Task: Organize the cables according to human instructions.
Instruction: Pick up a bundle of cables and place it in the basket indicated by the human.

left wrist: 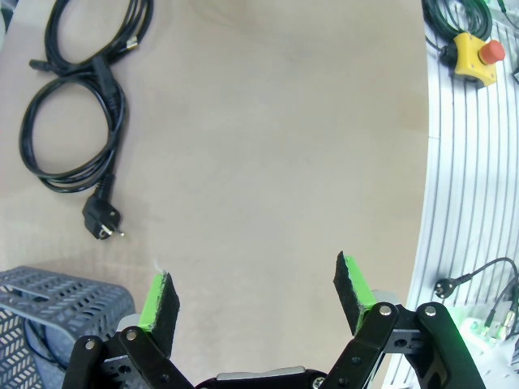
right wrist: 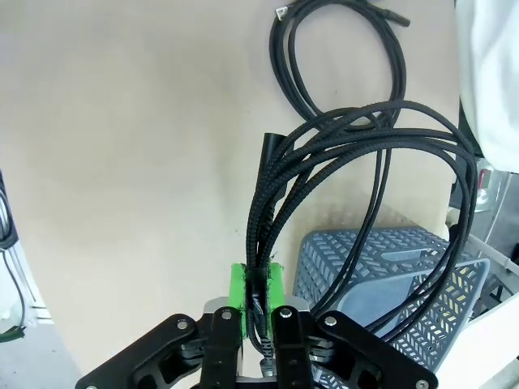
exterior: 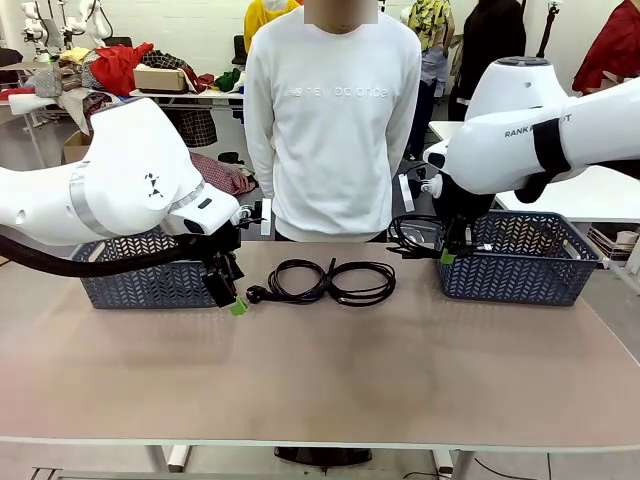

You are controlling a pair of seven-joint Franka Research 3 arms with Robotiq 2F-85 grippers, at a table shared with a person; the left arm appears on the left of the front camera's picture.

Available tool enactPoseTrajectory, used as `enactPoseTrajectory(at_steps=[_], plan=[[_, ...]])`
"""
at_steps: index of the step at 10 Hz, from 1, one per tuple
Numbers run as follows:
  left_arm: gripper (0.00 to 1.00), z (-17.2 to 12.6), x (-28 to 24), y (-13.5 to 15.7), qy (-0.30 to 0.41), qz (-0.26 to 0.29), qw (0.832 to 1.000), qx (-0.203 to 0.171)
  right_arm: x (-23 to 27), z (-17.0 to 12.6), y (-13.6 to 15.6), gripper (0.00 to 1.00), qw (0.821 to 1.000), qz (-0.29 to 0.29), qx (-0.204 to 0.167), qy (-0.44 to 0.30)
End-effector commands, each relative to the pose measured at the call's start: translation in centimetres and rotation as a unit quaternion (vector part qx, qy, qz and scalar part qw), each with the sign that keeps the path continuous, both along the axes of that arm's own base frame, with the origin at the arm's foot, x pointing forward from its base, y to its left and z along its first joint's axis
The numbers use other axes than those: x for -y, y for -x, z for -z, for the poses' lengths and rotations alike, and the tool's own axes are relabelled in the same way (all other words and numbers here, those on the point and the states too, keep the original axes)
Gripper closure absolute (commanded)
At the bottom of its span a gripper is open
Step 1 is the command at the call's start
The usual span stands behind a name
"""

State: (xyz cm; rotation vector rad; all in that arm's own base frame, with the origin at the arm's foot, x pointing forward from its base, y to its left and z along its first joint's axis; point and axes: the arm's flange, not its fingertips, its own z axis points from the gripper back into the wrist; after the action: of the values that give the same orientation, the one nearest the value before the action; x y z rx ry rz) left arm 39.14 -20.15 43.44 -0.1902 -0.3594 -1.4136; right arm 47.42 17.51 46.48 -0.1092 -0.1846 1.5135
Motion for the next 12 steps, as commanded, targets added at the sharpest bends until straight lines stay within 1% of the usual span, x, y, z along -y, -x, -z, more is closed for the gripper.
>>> enactPoseTrajectory(at_steps=[1, 3, 5, 7, 9, 10, 12], plan=[[0.00, -0.2, -0.1, 0.0, 0.001, -0.003, 1.000, -0.003, -1.5, 0.0, 0.0, 0.88, 1.000, -0.022, -0.015, -0.013], [0.00, -0.2, -0.1, 0.0, 0.001, -0.003, 1.000, -0.003, -2.7, -1.3, 0.0, 0.88, 0.999, -0.034, -0.009, -0.015], [0.00, -0.2, -0.1, 0.0, 0.001, -0.003, 1.000, -0.003, -2.7, -3.2, 0.3, 0.88, 0.999, -0.035, 0.008, 0.001], [0.00, -0.2, -0.1, 0.0, 0.001, -0.003, 1.000, -0.003, -0.7, -5.4, -0.2, 0.88, 0.999, -0.018, 0.036, 0.014], [0.00, -0.2, -0.1, 0.0, 0.001, -0.003, 1.000, -0.003, 1.8, -6.7, -1.1, 0.88, 0.997, -0.012, 0.066, 0.036], [0.00, -0.2, -0.1, 0.0, 0.001, -0.003, 1.000, -0.003, 3.7, -6.8, -2.1, 0.88, 0.995, -0.017, 0.084, 0.054], [0.00, -0.2, -0.1, 0.0, 0.001, -0.003, 1.000, -0.003, 7.2, -6.2, -4.4, 0.88, 0.993, -0.010, 0.095, 0.065]])
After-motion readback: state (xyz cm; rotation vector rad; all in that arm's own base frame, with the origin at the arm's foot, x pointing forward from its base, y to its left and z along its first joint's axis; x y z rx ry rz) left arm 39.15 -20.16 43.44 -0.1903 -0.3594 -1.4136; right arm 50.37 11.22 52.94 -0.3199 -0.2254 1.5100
